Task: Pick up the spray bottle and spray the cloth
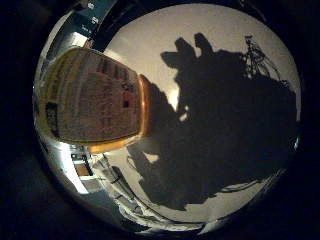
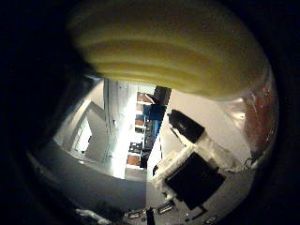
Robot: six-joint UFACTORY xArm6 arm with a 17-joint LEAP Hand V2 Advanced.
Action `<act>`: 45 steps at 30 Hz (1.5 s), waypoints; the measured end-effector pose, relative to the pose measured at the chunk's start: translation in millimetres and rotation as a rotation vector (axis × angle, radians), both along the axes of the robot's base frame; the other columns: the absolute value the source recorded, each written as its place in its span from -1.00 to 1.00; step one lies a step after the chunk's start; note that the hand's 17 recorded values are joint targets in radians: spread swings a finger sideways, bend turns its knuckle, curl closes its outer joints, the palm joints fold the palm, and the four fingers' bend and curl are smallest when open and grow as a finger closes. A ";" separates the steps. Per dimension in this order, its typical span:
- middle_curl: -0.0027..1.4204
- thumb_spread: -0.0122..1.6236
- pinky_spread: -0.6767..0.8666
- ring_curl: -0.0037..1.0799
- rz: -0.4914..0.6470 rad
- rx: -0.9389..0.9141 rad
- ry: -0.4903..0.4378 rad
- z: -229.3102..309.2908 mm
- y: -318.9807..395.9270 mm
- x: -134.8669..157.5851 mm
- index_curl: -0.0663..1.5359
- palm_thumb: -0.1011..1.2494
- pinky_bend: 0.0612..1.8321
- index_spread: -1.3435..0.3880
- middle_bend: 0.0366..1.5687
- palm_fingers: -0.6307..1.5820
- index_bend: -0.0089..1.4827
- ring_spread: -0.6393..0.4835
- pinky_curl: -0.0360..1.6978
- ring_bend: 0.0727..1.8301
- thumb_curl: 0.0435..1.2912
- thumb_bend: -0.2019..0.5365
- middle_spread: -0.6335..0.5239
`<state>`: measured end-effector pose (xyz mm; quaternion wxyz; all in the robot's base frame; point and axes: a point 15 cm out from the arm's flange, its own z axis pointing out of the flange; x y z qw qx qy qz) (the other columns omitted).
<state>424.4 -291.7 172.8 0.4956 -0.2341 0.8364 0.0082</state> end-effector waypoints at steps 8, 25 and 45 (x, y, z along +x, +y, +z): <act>-0.25 0.27 -0.20 -0.22 -0.056 0.058 -0.022 -12.7 -12.4 13.9 -0.48 0.67 -0.34 0.22 -0.23 0.42 -0.67 -0.17 -0.61 0.02 -0.37 -0.47 -0.24; -0.10 0.16 -0.49 -0.04 0.083 0.099 -0.146 33.0 11.4 37.7 -0.07 0.73 0.21 0.32 0.40 0.77 0.27 -0.12 -0.38 0.36 -0.23 -0.48 -0.09; -0.15 0.00 -0.37 0.01 0.710 -0.044 0.122 109.7 98.2 -1.9 -0.07 0.75 0.30 0.34 0.65 0.68 0.51 -0.12 -0.12 0.55 0.13 -0.50 -0.05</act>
